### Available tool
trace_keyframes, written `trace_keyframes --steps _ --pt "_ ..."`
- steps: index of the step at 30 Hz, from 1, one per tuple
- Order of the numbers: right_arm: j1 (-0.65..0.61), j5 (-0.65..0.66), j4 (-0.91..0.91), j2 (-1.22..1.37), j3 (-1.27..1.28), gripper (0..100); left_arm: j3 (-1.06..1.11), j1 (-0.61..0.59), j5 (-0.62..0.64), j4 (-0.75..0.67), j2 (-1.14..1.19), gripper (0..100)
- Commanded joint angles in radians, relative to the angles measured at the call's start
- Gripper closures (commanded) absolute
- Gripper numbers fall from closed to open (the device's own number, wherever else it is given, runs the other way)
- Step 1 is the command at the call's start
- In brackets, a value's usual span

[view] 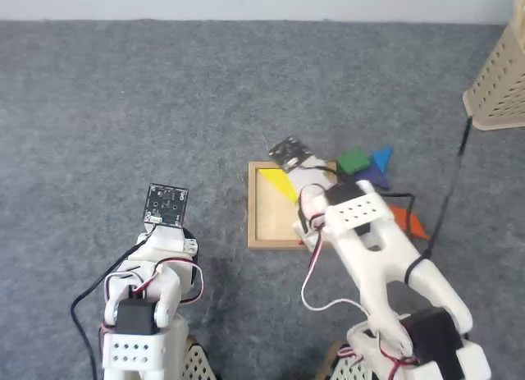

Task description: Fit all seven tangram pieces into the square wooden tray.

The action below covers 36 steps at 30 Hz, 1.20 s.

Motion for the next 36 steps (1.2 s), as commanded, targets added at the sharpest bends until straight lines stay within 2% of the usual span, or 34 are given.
trace_keyframes --steps 1,11,17,23,31,36 --pt "-0.074 0.021 -0.012 0.016 -0.017 90.1 -0.005 -0.005 0.009 0.005 -0.003 99" --pt "-0.196 0.014 0.012 -0.007 -0.069 90.1 -0.005 -0.005 0.009 0.005 -0.003 99" --pt "-0.108 -0.049 0.087 -0.076 -0.252 90.1 -0.005 -0.005 0.009 0.005 -0.003 99" --pt "-0.018 -0.064 0.087 -0.016 -0.238 90.1 -0.005 -0.005 0.009 0.005 -0.003 99" --pt "-0.016 -0.064 -0.002 0.179 -0.196 90.1 -0.005 -0.005 0.009 0.005 -0.003 99" --pt "-0.039 -0.064 0.004 0.196 -0.193 90.1 -0.005 -0.005 0.009 0.005 -0.003 99"
